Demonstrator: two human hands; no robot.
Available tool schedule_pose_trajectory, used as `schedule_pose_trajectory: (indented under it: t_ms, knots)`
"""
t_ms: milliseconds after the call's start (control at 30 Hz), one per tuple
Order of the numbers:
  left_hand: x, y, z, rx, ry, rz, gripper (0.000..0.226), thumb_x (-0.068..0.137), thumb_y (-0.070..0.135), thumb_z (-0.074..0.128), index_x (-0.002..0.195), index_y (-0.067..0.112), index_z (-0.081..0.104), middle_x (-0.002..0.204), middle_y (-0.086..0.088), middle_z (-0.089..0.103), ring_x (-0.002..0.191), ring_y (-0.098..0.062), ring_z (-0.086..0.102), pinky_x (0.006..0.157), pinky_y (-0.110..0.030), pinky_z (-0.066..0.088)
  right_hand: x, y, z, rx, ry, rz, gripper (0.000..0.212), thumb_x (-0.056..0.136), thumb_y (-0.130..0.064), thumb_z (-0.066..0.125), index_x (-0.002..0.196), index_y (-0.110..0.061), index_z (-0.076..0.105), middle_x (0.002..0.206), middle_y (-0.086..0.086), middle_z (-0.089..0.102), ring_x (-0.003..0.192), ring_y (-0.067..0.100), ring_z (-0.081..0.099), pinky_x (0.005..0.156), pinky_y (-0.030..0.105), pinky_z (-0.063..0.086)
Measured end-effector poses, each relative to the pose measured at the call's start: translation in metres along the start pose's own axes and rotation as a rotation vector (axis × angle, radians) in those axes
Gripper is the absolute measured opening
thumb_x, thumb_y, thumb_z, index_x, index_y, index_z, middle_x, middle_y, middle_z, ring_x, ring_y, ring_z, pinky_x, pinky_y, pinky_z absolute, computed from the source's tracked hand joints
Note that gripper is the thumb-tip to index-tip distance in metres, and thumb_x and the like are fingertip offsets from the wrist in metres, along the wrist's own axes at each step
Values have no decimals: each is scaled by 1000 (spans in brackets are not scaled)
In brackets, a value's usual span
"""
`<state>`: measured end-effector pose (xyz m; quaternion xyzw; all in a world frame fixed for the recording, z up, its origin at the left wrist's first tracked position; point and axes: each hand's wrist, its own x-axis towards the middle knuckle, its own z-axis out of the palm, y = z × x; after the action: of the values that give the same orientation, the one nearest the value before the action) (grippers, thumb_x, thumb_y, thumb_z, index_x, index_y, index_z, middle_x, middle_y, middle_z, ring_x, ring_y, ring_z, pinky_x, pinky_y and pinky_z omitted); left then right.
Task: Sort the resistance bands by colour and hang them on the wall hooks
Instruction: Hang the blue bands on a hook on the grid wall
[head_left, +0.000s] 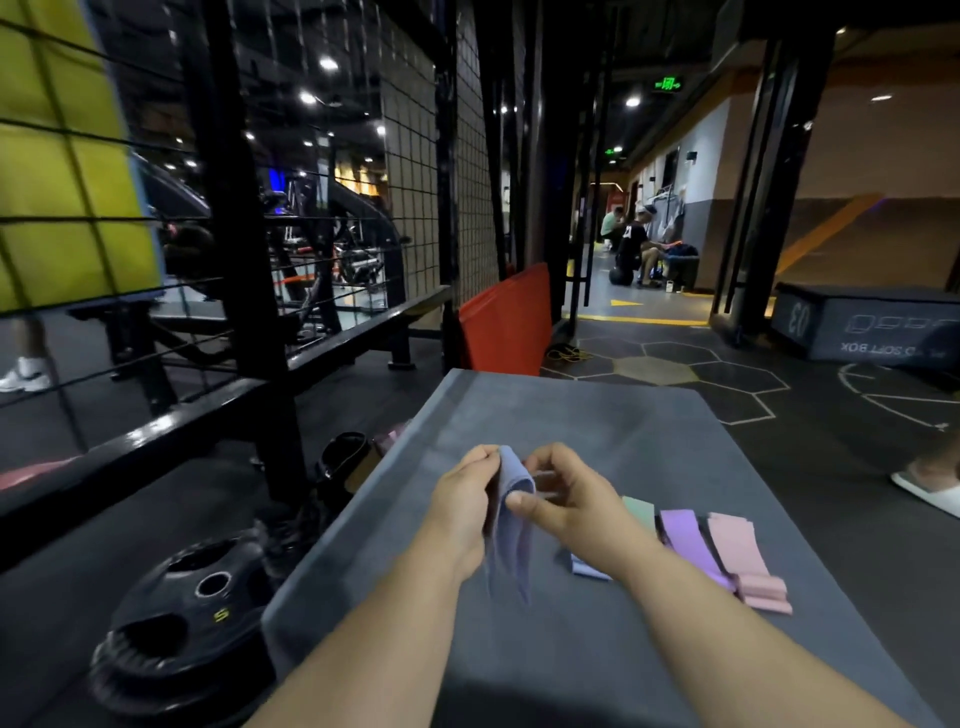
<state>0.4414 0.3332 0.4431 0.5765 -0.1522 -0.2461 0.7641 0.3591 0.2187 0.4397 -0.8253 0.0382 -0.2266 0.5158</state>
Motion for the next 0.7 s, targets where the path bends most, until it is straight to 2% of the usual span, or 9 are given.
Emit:
schedule_pose_trajectory:
  t_ms: [133, 200, 267, 333, 400, 467, 533, 600, 700]
  knots:
    - [-18, 13, -27, -24, 41, -1, 25, 96, 20, 47, 84, 7, 65, 85, -12, 68, 83, -25, 62, 85, -42, 51, -3, -18, 24, -12, -52, -42, 15, 80, -18, 73, 84, -25, 61, 101, -4, 67, 96, 8, 63, 88, 30, 51]
    - [-25, 21, -43, 8, 40, 4, 25, 93, 20, 47, 76, 10, 63, 84, -15, 63, 83, -25, 60, 80, -40, 48, -2, -30, 39, -19, -44, -91, 8, 80, -15, 69, 82, -20, 62, 105, -5, 64, 96, 7, 62, 87, 29, 50]
    - [-31, 31, -58, 29, 22, 5, 27, 94, 22, 44, 75, 11, 60, 91, -18, 62, 90, -28, 59, 82, -38, 45, 1, -42, 56, -21, -19, -138, 3, 76, -25, 64, 75, -27, 61, 102, -5, 63, 93, 9, 62, 83, 26, 48]
    - [-37, 40, -73, 36, 38, 18, 23, 89, 30, 51, 84, 12, 65, 106, -19, 67, 105, -29, 62, 92, -39, 45, 5, -52, 71, -12, 19, -137, 3, 73, -33, 58, 70, -32, 57, 96, -4, 65, 87, 10, 62, 76, 20, 47]
    - [-39, 46, -90, 37, 49, 61, 44, 74, 44, 65, 101, 11, 67, 117, -15, 67, 114, -26, 61, 101, -42, 44, 9, -63, 82, 6, 47, -146, 15, 80, -31, 59, 68, -26, 50, 83, -4, 65, 73, 6, 57, 65, 13, 43]
    - [-42, 50, -106, 103, -29, 98, 60, 73, 52, 68, 115, 10, 64, 120, -9, 66, 117, -22, 59, 106, -46, 41, 15, -71, 91, 11, 44, -154, 26, 89, -21, 59, 68, -19, 43, 63, -12, 54, 57, 0, 45, 55, 11, 37]
    - [-52, 58, -115, 202, -97, 154, 41, 78, 43, 65, 107, 15, 66, 111, 0, 69, 112, -13, 60, 100, -36, 43, 22, -79, 97, 13, -6, -158, 30, 92, -16, 58, 68, -17, 40, 54, -19, 46, 53, -1, 39, 54, 12, 35]
    - [-59, 65, -125, 232, -179, 188, 25, 78, 31, 66, 98, 17, 68, 109, -1, 68, 110, -14, 61, 97, -31, 44, 28, -87, 102, 19, -93, -160, 28, 92, -15, 59, 70, -17, 42, 54, -19, 45, 54, 1, 39, 54, 14, 34]
    - [-64, 77, -143, 230, -215, 231, 39, 71, 27, 76, 105, 13, 64, 127, -15, 58, 121, -27, 55, 107, -40, 40, 34, -104, 107, 38, -216, -185, 23, 86, -14, 63, 70, -23, 49, 63, -16, 47, 62, 5, 43, 62, 21, 37]
